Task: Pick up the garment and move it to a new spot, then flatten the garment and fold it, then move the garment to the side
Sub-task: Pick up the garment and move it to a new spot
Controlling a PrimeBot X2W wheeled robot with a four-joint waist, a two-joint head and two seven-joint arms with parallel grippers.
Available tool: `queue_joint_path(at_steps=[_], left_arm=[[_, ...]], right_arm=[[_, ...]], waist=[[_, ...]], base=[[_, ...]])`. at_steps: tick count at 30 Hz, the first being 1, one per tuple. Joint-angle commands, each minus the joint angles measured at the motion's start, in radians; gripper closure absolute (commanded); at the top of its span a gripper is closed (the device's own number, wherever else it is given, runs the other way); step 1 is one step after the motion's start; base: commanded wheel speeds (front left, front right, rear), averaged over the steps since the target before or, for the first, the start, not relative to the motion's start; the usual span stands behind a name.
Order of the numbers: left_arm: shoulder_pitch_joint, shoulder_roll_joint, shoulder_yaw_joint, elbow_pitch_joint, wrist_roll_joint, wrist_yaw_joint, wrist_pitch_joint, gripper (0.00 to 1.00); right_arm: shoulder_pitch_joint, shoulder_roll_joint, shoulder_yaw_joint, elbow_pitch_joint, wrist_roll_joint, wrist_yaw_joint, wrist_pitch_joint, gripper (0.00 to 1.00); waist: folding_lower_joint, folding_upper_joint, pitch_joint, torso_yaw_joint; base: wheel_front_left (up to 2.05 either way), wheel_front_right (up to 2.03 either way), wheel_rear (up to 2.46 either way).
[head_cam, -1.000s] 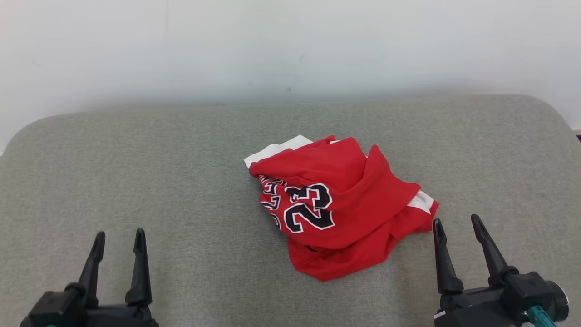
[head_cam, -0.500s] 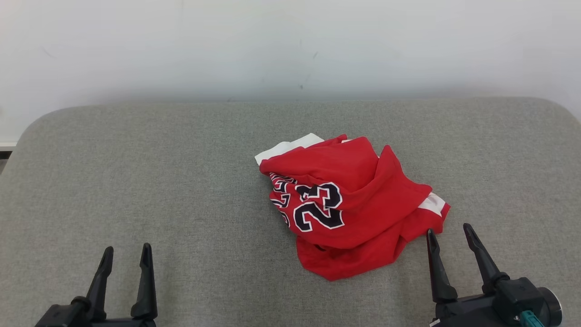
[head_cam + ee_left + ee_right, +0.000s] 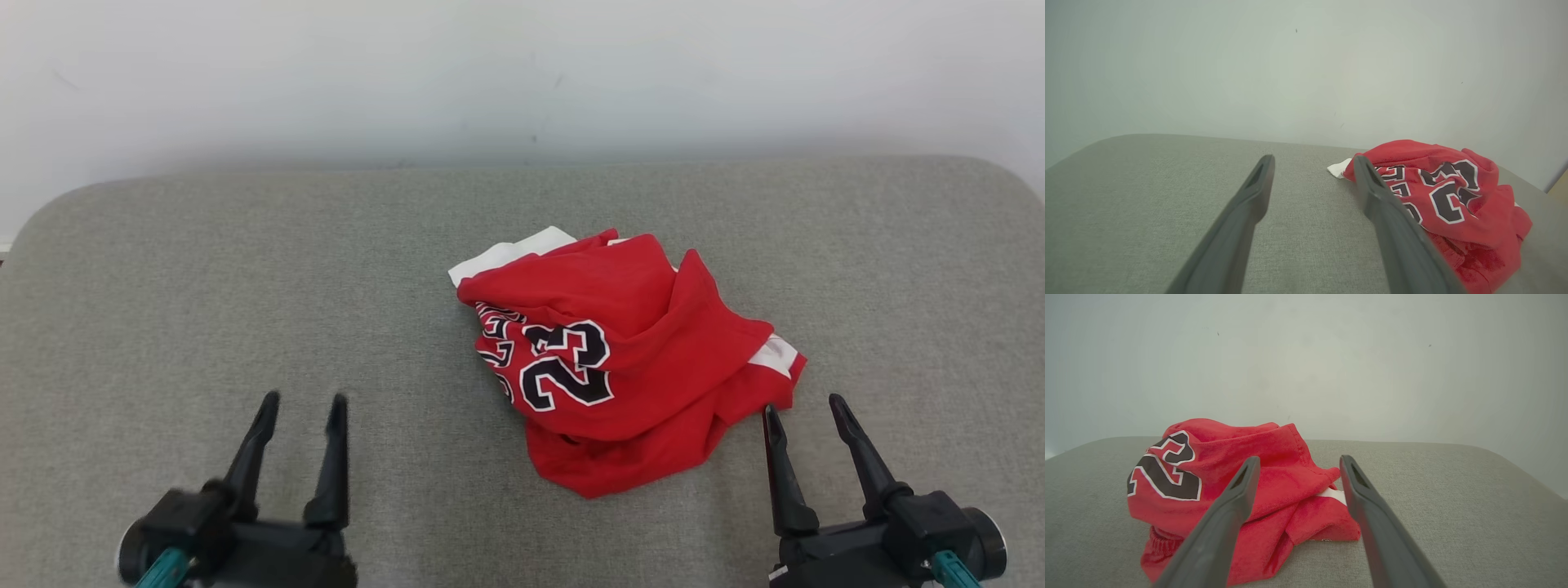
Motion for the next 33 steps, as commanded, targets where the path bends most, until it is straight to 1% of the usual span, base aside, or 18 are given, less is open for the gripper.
queue_joint_path(at_steps=[1, 4, 8, 13, 17, 23, 24, 25, 26, 31, 33], left_arm=[[-0.028, -0.001, -0.013, 0.005, 0.001, -0.003, -0.001, 0.00], [-0.098, -0.006, -0.076, 0.029, -0.011, -0.004, -0.001, 0.00], [-0.188, -0.004, -0.183, 0.084, -0.033, -0.004, -0.001, 0.00], [-0.271, 0.005, -0.296, 0.180, -0.052, -0.004, 0.001, 0.00], [-0.314, 0.015, -0.357, 0.259, -0.063, -0.004, 0.014, 0.00], [-0.339, 0.028, -0.385, 0.367, -0.066, -0.002, 0.029, 0.00], [-0.344, 0.028, -0.387, 0.385, -0.066, -0.002, 0.031, 0.16], [-0.348, 0.029, -0.387, 0.405, -0.068, -0.001, 0.032, 0.57], [-0.353, 0.031, -0.392, 0.421, -0.063, -0.002, 0.031, 1.00], [-0.378, 0.025, -0.395, 0.432, -0.070, -0.002, 0.016, 1.00], [-0.403, 0.020, -0.399, 0.402, -0.080, -0.002, 0.007, 1.00]], right_arm=[[-0.011, -0.001, -0.002, -0.001, 0.003, -0.002, -0.001, 0.00], [-0.018, -0.001, 0.002, 0.000, 0.008, -0.002, -0.001, 0.00], [-0.029, -0.001, 0.002, 0.004, 0.016, -0.002, 0.000, 0.00], [-0.039, -0.001, 0.002, 0.004, 0.030, -0.002, -0.001, 0.00], [-0.044, -0.002, 0.001, -0.001, 0.040, -0.002, 0.000, 0.00], [-0.051, -0.001, -0.008, -0.005, 0.045, -0.002, -0.001, 0.00], [-0.052, -0.001, -0.008, -0.006, 0.046, -0.002, -0.001, 0.00], [-0.052, -0.001, -0.008, -0.007, 0.046, -0.002, -0.001, 0.00], [-0.052, -0.001, -0.007, -0.007, 0.047, -0.002, -0.001, 0.00], [-0.053, -0.001, -0.010, -0.011, 0.046, -0.002, -0.001, 0.00], [-0.047, -0.001, -0.011, -0.010, 0.046, -0.002, -0.001, 0.00]], waist=[[-0.0001, -0.0001, 0.011, -0.013], [-0.0001, -0.0001, 0.026, -0.033], [-0.0001, -0.0001, 0.043, -0.065], [-0.0001, -0.0001, 0.067, -0.114], [-0.0001, -0.0001, 0.088, -0.152], [-0.0001, -0.0001, 0.115, -0.186], [-0.0001, -0.0001, 0.118, -0.188], [-0.0001, -0.0001, 0.119, -0.190], [-0.0001, -0.0001, 0.120, -0.192], [-0.0001, -0.0001, 0.116, -0.189], [-0.0001, -0.0001, 0.108, -0.179]], base=[[0.00, 0.00, 0.00], [0.00, 0.00, 0.00], [0.00, 0.00, 0.00], [0.00, 0.00, 0.00], [0.00, 0.00, 0.00], [0.00, 0.00, 0.00], [0.00, 0.00, 0.00], [0.00, 0.00, 0.00], [0.00, 0.00, 0.00], [0.00, 0.00, 0.00], [0.00, 0.00, 0.00]])
